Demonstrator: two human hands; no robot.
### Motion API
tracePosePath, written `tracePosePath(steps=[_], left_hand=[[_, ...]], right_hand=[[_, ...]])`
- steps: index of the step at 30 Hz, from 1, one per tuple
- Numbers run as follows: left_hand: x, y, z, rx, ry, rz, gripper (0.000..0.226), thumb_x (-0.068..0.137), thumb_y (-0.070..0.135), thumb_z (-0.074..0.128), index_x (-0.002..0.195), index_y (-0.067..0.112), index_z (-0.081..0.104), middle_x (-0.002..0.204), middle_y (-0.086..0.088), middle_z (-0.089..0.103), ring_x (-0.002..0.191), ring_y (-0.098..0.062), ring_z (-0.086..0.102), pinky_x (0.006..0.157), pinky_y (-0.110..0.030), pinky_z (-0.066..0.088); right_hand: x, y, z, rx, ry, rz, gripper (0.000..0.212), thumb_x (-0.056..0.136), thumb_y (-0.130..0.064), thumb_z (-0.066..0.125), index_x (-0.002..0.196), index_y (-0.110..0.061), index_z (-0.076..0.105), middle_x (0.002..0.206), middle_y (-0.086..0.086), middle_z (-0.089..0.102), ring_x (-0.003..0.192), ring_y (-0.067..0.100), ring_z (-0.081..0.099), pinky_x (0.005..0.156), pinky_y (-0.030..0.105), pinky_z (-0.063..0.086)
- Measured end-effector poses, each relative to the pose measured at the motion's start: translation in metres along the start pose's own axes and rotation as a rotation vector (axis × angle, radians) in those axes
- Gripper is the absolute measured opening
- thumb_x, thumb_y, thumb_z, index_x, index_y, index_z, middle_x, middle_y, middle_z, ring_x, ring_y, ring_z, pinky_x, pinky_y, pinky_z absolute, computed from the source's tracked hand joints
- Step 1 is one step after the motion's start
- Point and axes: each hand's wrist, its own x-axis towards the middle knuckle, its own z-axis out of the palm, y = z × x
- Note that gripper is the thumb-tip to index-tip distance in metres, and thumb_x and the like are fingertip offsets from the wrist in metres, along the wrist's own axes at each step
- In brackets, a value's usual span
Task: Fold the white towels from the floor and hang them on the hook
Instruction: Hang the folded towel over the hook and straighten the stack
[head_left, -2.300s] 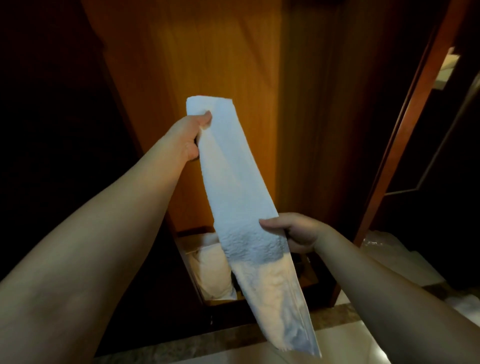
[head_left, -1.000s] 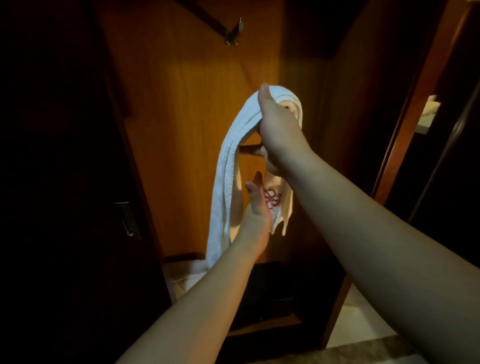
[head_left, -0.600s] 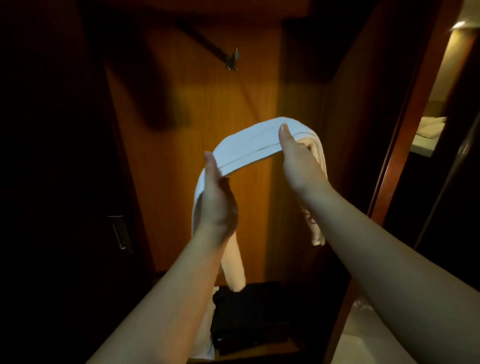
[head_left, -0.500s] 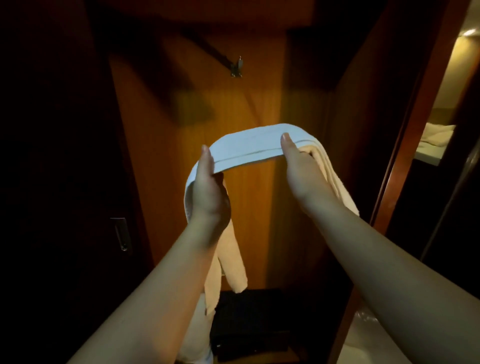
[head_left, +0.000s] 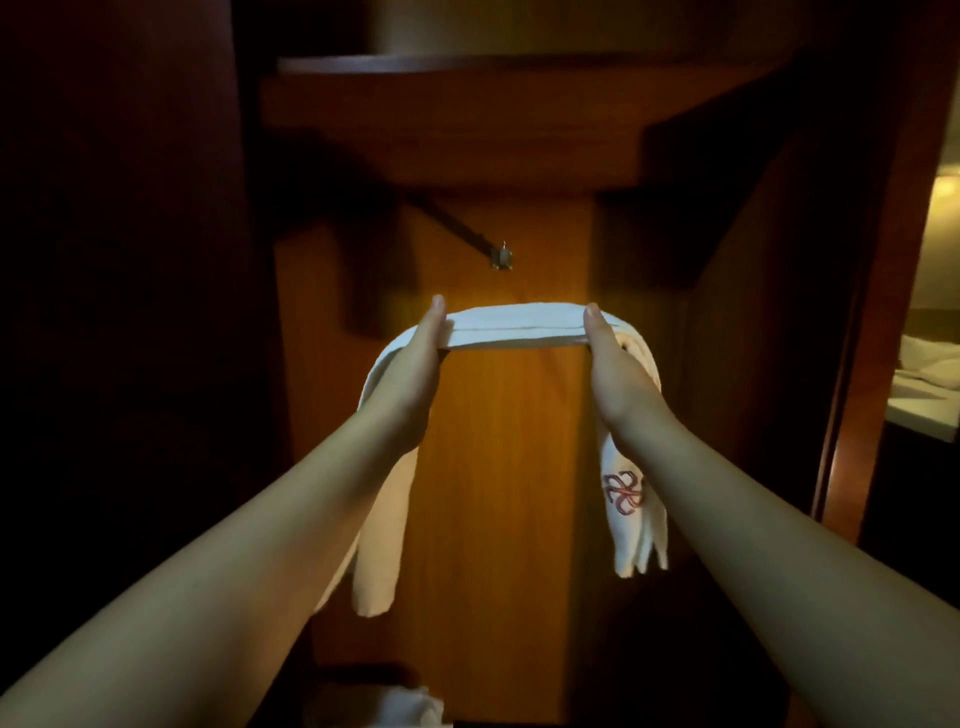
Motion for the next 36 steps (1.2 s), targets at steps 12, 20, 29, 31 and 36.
tracePosePath(steps=[12, 20, 29, 31, 36], left_hand=[[0.149, 0.058, 0.018, 0.117, -0.143, 0.158, 0.044, 0.094, 0.061, 0.053, 0.101, 0.019, 0.06, 0.123, -0.009, 0.058, 0.117, -0.022, 0.056, 0.105, -0.039, 0.042], [0.26, 0.073, 0.046, 0.107, -0.266, 0.192, 0.067, 0.095, 0.064, 0.05, 0.13, 0.008, 0.058, 0.136, -0.013, 0.057, 0.128, -0.025, 0.053, 0.113, -0.038, 0.036], [0.365, 0.048, 0.065, 0.236, -0.338, 0.191, 0.089, 0.087, 0.08, 0.041, 0.144, 0.012, 0.048, 0.152, -0.014, 0.044, 0.141, -0.028, 0.04, 0.121, -0.049, 0.025], [0.38, 0.039, 0.07, 0.235, -0.352, 0.18, 0.087, 0.087, 0.079, 0.041, 0.145, 0.015, 0.047, 0.156, -0.015, 0.039, 0.145, -0.029, 0.035, 0.123, -0.05, 0.021], [0.407, 0.023, 0.078, 0.222, -0.329, 0.161, 0.082, 0.091, 0.076, 0.039, 0.139, 0.011, 0.052, 0.15, -0.016, 0.048, 0.141, -0.028, 0.043, 0.122, -0.048, 0.023]], right_hand=[[0.137, -0.058, 0.029, -0.092, 0.121, -0.157, 0.078, 0.091, -0.08, 0.026, 0.134, -0.023, 0.056, 0.128, 0.016, 0.062, 0.117, 0.028, 0.06, 0.091, 0.04, 0.048], [0.241, -0.072, 0.043, -0.149, 0.157, -0.164, 0.091, 0.083, -0.088, 0.027, 0.142, -0.022, 0.049, 0.134, 0.012, 0.058, 0.123, 0.029, 0.055, 0.109, 0.051, 0.044], [0.348, -0.045, 0.055, -0.095, 0.02, -0.174, 0.068, 0.092, -0.079, 0.029, 0.121, -0.026, 0.061, 0.12, 0.013, 0.067, 0.115, 0.032, 0.063, 0.109, 0.055, 0.043], [0.368, -0.034, 0.057, -0.085, 0.002, -0.144, 0.075, 0.092, -0.079, 0.027, 0.132, -0.022, 0.057, 0.132, 0.016, 0.061, 0.126, 0.034, 0.056, 0.113, 0.057, 0.038], [0.399, -0.014, 0.063, -0.014, -0.124, -0.026, 0.086, 0.092, -0.08, 0.022, 0.15, -0.019, 0.041, 0.154, 0.014, 0.043, 0.144, 0.032, 0.038, 0.119, 0.058, 0.023]])
